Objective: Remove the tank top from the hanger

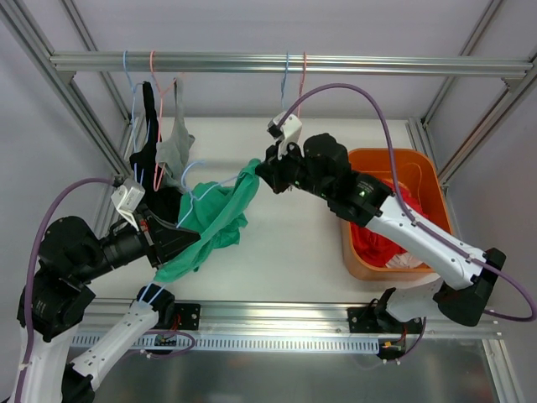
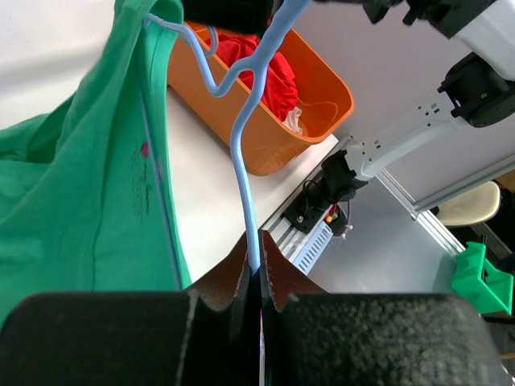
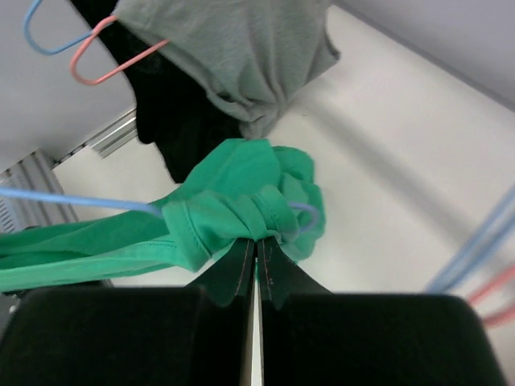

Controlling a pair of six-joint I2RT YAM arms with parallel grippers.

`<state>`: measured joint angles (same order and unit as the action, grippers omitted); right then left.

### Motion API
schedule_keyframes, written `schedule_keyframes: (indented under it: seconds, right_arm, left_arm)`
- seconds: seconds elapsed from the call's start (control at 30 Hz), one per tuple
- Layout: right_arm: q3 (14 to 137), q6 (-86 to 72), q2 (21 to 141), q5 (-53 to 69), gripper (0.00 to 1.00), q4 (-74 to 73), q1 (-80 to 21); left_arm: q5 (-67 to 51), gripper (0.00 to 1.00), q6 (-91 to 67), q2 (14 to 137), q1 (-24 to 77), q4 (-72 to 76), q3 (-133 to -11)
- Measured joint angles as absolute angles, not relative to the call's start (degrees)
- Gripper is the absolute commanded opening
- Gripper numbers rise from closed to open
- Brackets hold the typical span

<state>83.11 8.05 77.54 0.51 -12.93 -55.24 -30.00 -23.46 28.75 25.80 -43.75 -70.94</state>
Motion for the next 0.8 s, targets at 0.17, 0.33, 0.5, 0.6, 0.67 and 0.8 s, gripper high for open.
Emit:
schedule_keyframes:
  seconds: [0.17,0.33,0.5,0.6,0.67,0.8]
  right_arm:
    - [88.47,8.71,79.26,-2.87,0.00,-16.64,-50.92]
    - [91.24,9.32,81.69,-3.49,0.00,-19.14,-48.56]
    - [90.72,9.28,82.02,1.83,0.00,-21.47,-48.56]
    - [87.33,8.51,79.07,6.87,0.00,-21.69,-48.58]
    - [85.06,7.62,76.03,10.02,0.00,-22.24,-48.58]
    - [81.03,5.02,66.57,16.93,0.00,-23.14,-48.97]
  left_arm:
    - [-30.74,0.00,-23.40,27.75,25.80,-45.19,-71.29]
    - [-31.94,0.00,-23.35,27.44,25.80,-46.57,-74.78]
    - [-32.38,0.00,-22.98,27.75,25.80,-46.74,-79.77]
    - [-31.81,0.00,-22.61,28.34,25.80,-43.46,-81.91]
    - [-31.88,0.00,-22.50,28.40,25.80,-37.69,-81.19]
    - [-32.53,0.00,-22.83,28.62,25.80,-14.15,-72.05]
